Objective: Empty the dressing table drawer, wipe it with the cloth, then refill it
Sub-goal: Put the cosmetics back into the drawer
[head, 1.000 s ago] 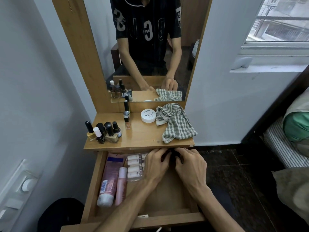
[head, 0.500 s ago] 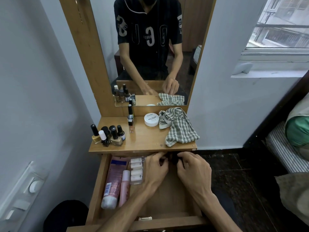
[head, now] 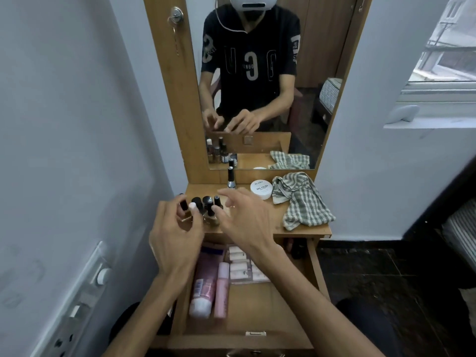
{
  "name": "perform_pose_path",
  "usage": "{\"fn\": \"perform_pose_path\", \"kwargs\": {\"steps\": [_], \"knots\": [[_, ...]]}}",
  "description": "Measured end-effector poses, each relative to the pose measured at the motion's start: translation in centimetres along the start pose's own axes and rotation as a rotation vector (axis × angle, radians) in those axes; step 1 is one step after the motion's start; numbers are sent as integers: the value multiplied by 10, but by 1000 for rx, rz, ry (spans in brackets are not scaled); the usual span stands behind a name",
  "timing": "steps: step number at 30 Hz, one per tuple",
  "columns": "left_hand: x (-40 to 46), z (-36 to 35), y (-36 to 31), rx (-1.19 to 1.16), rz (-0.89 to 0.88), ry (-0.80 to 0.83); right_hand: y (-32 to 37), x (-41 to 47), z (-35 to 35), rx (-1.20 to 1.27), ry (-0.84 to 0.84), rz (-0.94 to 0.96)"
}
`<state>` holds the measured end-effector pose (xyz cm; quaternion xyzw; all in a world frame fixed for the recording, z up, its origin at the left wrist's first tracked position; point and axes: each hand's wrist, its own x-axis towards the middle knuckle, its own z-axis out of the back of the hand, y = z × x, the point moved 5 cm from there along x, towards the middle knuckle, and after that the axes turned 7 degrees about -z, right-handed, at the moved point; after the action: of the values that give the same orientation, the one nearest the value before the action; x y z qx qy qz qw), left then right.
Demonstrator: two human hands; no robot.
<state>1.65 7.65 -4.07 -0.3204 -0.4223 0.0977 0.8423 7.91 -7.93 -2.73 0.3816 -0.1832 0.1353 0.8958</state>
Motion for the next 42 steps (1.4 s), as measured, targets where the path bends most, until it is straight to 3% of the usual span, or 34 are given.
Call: {"fn": "perform_pose_path", "kwargs": {"steps": [5, 8, 17, 22, 31, 42], "knots": [[14, -9, 9, 203, -64, 211, 6, 10, -23, -47, 106, -55], [12, -15, 10, 231, -86, 252, 5, 9, -28, -73, 114, -60], [-6, -2, -6, 102, -94, 195, -13, -12, 1, 118, 92, -160], [-36, -11, -32, -50, -178, 298, -48, -47, 39, 251, 82, -256], [-100, -89, -73, -120, -179, 580, -142, -92, 84, -81, 26, -427], [-125, -151, -77, -120, -214, 687, -175, -93, 77, -220, 35, -452]]}}
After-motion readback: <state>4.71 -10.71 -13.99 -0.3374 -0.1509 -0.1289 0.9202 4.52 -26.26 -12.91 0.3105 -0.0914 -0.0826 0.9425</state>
